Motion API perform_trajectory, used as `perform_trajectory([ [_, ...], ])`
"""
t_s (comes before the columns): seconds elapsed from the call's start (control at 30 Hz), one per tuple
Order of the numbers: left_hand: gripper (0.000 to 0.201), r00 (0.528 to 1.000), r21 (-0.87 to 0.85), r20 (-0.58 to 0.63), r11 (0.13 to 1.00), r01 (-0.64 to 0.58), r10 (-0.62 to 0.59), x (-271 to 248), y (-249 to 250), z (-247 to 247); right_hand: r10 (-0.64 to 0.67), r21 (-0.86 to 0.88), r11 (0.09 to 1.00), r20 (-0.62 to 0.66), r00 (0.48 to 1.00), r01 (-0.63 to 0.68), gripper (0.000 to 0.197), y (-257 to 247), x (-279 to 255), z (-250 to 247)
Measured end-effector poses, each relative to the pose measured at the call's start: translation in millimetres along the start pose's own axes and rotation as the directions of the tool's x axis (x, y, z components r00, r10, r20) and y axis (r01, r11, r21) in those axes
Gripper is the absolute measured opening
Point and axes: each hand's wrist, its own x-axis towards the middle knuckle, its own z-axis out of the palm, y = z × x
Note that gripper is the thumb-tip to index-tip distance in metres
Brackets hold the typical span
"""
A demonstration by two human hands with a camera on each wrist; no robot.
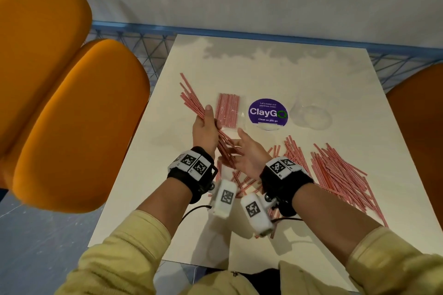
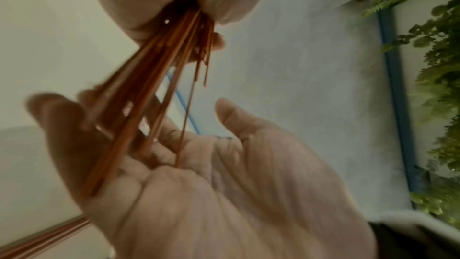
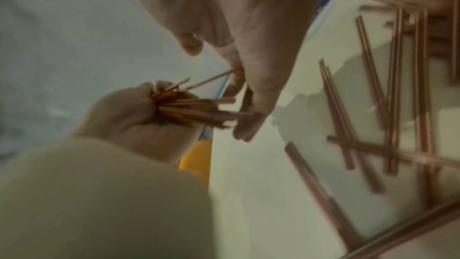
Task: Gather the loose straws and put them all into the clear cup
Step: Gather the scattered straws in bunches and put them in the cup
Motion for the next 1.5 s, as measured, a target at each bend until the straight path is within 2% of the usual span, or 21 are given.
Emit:
perform_trajectory([
  [0.07,0.03,1.0,-0.091,-0.001,0.996,0.005,-0.005,-3,2,3,0.086,0.043,0.995,-0.011,0.996,-0.086,0.053,-1,2,2],
  [0.13,0.028,1.0,-0.168,-0.01,0.986,-0.02,0.019,-3,5,5,0.163,-0.001,0.987,-0.046,0.985,-0.164,0.055,-1,5,1],
  [0.2,0.026,0.999,-0.19,0.009,0.981,-0.051,0.053,-2,7,4,0.19,0.028,0.982,-0.07,0.979,-0.188,0.055,-3,5,1],
  [0.27,0.025,0.995,-0.183,0.074,0.982,-0.047,0.061,-4,4,5,0.164,0.117,0.98,-0.017,0.986,-0.16,0.055,-6,2,4],
  [0.4,0.034,0.981,-0.069,0.193,0.998,-0.006,0.019,-12,-8,9,0.03,0.245,0.969,0.063,0.998,-0.045,0.036,-15,0,13],
  [0.47,0.039,0.976,-0.024,0.218,1.0,-0.007,0.012,-11,-9,9,0.022,0.187,0.982,0.055,0.998,-0.032,0.04,-16,2,14],
  [0.53,0.038,0.966,0.006,0.259,1.0,-0.017,0.015,-8,-10,8,-0.005,-0.003,1.0,0.004,1.0,0.005,0.041,-19,2,14],
  [0.6,0.034,0.945,0.053,0.326,0.998,-0.043,0.023,-7,-11,5,-0.137,-0.18,0.975,-0.042,0.99,0.128,0.042,-29,1,15],
  [0.73,0.035,0.896,0.129,0.443,0.991,-0.018,-0.041,-19,-14,3,-0.474,-0.43,0.793,0.008,0.88,0.431,0.051,-68,-2,27],
  [0.83,0.039,0.865,0.263,0.494,0.964,-0.048,-0.092,-26,-16,1,-0.607,-0.511,0.693,-0.033,0.794,0.508,0.056,-94,1,36],
  [0.9,0.037,0.824,0.275,0.553,0.961,-0.039,-0.125,-26,-18,1,-0.674,-0.557,0.626,-0.035,0.738,0.546,0.054,-104,6,37],
  [0.93,0.035,0.807,0.267,0.575,0.963,-0.027,-0.137,-26,-18,2,-0.691,-0.611,0.577,-0.013,0.723,0.542,0.046,-105,8,35],
  [1.0,0.03,0.801,0.236,0.58,0.972,0.004,-0.145,-27,-15,4,-0.668,-0.792,0.404,0.086,0.739,0.458,0.032,-98,7,33],
  [1.03,0.03,0.81,0.218,0.569,0.976,0.018,-0.142,-27,-15,5,-0.641,-0.848,0.321,0.134,0.755,0.423,0.033,-92,7,31],
  [1.07,0.03,0.82,0.204,0.556,0.979,0.027,-0.138,-26,-15,6,-0.616,-0.868,0.28,0.165,0.77,0.41,0.035,-86,6,29],
  [1.13,0.032,0.84,0.194,0.526,0.981,0.029,-0.129,-25,-17,9,-0.601,-0.824,0.339,0.182,0.778,0.454,0.034,-79,3,26],
  [1.23,0.037,0.891,0.149,0.438,0.987,0.057,-0.117,-19,-16,14,-0.617,-0.644,0.569,0.076,0.783,0.511,0.046,-74,0,15],
  [1.3,0.035,0.933,0.101,0.35,0.994,0.049,-0.082,-15,-10,19,-0.583,-0.582,0.674,-0.04,0.812,0.455,0.045,-65,-1,5],
  [1.37,0.031,0.96,0.077,0.276,0.997,0.018,-0.038,-7,-7,24,-0.496,-0.57,0.739,-0.1,0.862,0.359,0.031,-53,-4,-9],
  [1.43,0.034,0.976,0.062,0.212,0.998,0.032,-0.045,0,-5,31,-0.357,-0.524,0.803,-0.042,0.933,0.284,0.023,-42,-9,-19],
  [1.5,0.04,0.977,0.034,0.187,0.994,0.1,-0.105,7,-5,40,-0.259,-0.507,0.824,0.06,0.964,0.253,0.022,-37,-14,-24],
])
